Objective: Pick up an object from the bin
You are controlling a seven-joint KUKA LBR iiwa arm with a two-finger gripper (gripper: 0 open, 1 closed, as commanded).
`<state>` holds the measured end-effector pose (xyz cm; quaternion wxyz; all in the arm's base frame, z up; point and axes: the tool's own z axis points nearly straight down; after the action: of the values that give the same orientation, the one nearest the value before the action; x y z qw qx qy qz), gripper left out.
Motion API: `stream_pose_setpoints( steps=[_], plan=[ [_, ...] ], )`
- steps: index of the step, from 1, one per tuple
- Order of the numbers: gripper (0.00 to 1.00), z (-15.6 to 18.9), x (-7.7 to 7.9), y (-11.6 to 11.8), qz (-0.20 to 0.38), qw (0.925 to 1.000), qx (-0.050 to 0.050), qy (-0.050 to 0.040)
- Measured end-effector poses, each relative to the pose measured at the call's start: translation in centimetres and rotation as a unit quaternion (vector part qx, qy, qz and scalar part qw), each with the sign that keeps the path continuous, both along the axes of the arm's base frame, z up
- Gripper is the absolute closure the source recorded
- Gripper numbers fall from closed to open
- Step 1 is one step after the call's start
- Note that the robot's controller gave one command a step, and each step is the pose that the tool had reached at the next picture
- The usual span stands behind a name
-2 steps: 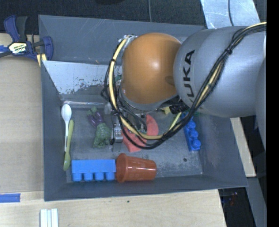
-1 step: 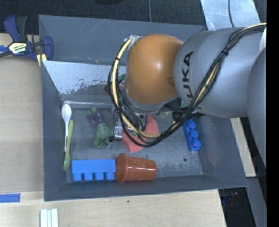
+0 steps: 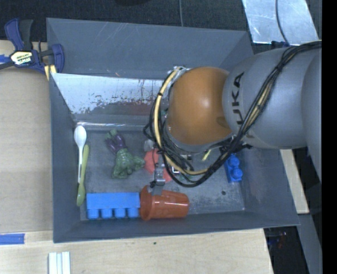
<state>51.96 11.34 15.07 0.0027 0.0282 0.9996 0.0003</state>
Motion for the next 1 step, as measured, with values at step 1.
stream_pose_setpoints(
  steps=[1],
  plan=[
    [0.00, -5.09, 0.56, -0.24, -0.090, 0.9958, 0.006, -0.0183]
  ],
)
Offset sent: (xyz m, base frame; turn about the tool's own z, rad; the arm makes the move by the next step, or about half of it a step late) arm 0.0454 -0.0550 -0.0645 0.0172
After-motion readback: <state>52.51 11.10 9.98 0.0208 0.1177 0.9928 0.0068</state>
